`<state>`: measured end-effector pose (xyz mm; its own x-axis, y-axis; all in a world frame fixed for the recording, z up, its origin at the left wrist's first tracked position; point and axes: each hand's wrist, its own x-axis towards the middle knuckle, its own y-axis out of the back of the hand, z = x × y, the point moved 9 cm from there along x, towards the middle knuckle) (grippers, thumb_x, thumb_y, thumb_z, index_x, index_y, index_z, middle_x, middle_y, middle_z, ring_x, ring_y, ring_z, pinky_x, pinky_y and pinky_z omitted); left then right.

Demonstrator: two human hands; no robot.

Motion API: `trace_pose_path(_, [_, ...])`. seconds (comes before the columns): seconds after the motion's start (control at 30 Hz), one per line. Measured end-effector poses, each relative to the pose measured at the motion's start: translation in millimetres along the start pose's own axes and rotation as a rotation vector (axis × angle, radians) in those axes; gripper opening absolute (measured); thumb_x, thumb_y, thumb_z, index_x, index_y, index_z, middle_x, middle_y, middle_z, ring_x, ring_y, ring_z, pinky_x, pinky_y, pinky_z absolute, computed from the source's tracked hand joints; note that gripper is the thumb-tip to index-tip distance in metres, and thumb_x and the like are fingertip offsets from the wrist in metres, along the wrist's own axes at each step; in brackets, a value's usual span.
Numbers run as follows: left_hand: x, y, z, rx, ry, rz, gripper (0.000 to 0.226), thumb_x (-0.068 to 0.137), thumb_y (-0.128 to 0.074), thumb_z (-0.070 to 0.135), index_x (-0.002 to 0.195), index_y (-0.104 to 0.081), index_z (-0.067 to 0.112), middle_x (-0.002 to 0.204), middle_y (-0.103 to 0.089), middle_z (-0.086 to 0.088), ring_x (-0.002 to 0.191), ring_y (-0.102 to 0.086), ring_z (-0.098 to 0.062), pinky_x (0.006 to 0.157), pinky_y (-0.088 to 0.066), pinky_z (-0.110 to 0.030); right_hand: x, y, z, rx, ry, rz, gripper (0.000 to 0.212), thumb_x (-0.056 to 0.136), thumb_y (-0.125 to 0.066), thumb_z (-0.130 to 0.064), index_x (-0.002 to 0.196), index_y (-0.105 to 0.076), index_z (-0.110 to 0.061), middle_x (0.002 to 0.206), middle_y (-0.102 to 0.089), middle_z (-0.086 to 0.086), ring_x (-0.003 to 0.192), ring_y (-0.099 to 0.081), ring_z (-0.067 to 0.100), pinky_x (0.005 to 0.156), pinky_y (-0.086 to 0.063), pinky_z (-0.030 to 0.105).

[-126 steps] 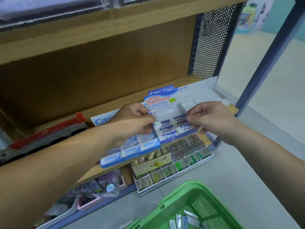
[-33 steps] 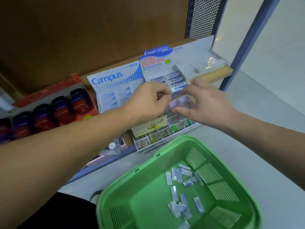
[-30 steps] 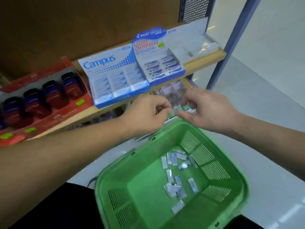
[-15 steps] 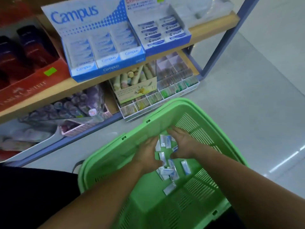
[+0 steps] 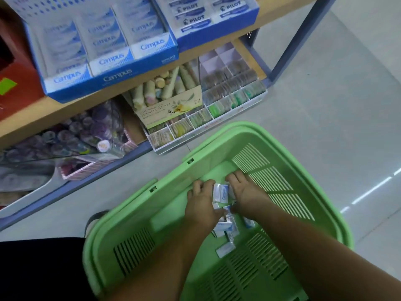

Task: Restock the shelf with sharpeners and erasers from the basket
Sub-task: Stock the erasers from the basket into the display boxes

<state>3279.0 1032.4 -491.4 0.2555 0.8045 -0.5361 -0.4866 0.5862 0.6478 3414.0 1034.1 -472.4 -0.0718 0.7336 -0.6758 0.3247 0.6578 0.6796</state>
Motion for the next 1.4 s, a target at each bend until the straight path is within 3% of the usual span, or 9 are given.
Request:
trace_pose_path(0.2, [-3.2, 4.7, -6.4, 0.026, -0.008, 0.009, 0.073, 0.068, -0.092, 0.038, 0.126, -0.051, 0.021, 0.125, -0.037, 0.000, 0.108, -0.054, -0.027, 0.093, -0.050, -0.039, -1.6, -10.4, 14.9, 0.229, -0.133, -0.057, 0.054, 0.082, -0.078, -0.009, 0.122, -0.046, -0.027, 0.110, -0.055, -0.002, 0.095, -0.055, 0.016, 0.076, -0.047, 0.029])
trace_pose_path(0.3, [-9.8, 3.8, -15.5, -0.006, 0.009, -0.013, 0.068, 0.060, -0.095, 0.037, 0.110, -0.054, 0.017, 0.114, -0.034, 0.002, 0.097, -0.056, -0.025, 0.089, -0.052, -0.039, -0.7, -13.3, 15.8, 0.142, -0.125, -0.071, 0.032, 0.085, -0.071, -0.010, 0.109, -0.053, -0.023, 0.110, -0.055, 0.003, 0.093, -0.055, 0.019, 0.074, -0.046, 0.028])
trace_pose_path(0.47, [-16.8, -2.0, -22.5, -0.006, 0.008, -0.057, 0.070, 0.059, -0.096, 0.040, 0.110, -0.054, 0.017, 0.113, -0.043, 0.003, 0.103, -0.047, -0.020, 0.086, -0.045, -0.034, -1.2, -20.5, 10.9, 0.056, -0.070, -0.138, 0.045, 0.080, -0.080, -0.012, 0.113, -0.052, -0.021, 0.117, -0.051, 0.001, 0.103, -0.049, 0.019, 0.093, -0.047, 0.032])
trace_pose_path(0.67, [-19.6, -6.6, -27.9, -0.120, 0.095, -0.140, 0.036, 0.077, -0.085, 0.021, 0.097, -0.054, 0.022, 0.097, -0.065, 0.001, 0.087, -0.060, -0.021, 0.071, -0.046, -0.031, -3.5, -24.4, 16.6, 0.071, -0.093, -0.089, 0.038, 0.079, -0.080, -0.016, 0.096, -0.048, -0.026, 0.105, -0.049, -0.004, 0.095, -0.050, 0.017, 0.079, -0.041, 0.028])
trace_pose_path(0.83, [-22.8, 12.9, -19.5, -0.209, 0.152, -0.153, 0.024, 0.085, -0.078, 0.019, 0.104, -0.063, 0.016, 0.080, -0.062, 0.003, 0.074, -0.057, -0.018, 0.070, -0.048, -0.029, -6.9, -10.4, 19.0, 0.186, -0.146, -0.085, 0.030, 0.081, -0.079, -0.017, 0.075, -0.052, -0.028, 0.083, -0.061, -0.005, 0.077, -0.060, 0.014, 0.058, -0.043, 0.023])
trace_pose_path(0.9, [-29.2, 27.4, -6.5, -0.316, 0.158, -0.185, 0.016, 0.084, -0.079, 0.017, 0.089, -0.064, 0.014, 0.077, -0.067, -0.006, 0.069, -0.059, -0.019, 0.073, -0.055, -0.042, -11.6, 1.6, 6.5, 0.231, -0.100, -0.104, 0.024, 0.085, -0.075, -0.016, 0.080, -0.055, -0.027, 0.086, -0.065, 0.000, 0.076, -0.062, 0.016, 0.057, -0.047, 0.023])
trace_pose_path(0.97, [-39.9, 46.6, 13.2, -0.467, 0.170, -0.233, 0.012, 0.088, -0.077, 0.010, 0.094, -0.066, 0.009, 0.084, -0.072, -0.016, 0.071, -0.065, -0.023, 0.078, -0.061, -0.052, -21.4, 16.2, -12.3, 0.363, -0.067, -0.194, 0.020, 0.089, -0.075, -0.015, 0.095, -0.058, -0.020, 0.089, -0.071, 0.009, 0.069, -0.066, 0.022, 0.053, -0.051, 0.026])
trace_pose_path(1.13, [-67.0, 121.8, 63.7, -0.519, 0.056, -0.296, 0.011, 0.094, -0.071, 0.005, 0.104, -0.066, 0.007, 0.084, -0.072, -0.007, 0.071, -0.071, -0.018, 0.078, -0.064, -0.038, -70.2, 95.8, -64.9, 0.646, 0.056, -0.359, 0.017, 0.102, -0.059, -0.011, 0.115, -0.049, -0.010, 0.097, -0.073, 0.027, 0.060, -0.070, 0.032, 0.055, -0.061, 0.039])
trace_pose_path(1.4, [-112.9, 260.1, 131.8, -0.582, -0.181, -0.205, 0.026, 0.085, -0.072, -0.014, 0.103, -0.073, 0.004, 0.079, -0.075, -0.007, 0.067, -0.067, -0.016, 0.062, -0.057, -0.023, -147.3, 205.9, -111.3, 1.041, 0.220, -0.309, 0.030, 0.098, -0.052, 0.013, 0.124, -0.052, -0.002, 0.113, -0.072, 0.026, 0.093, -0.073, 0.038, 0.086, -0.062, 0.044])
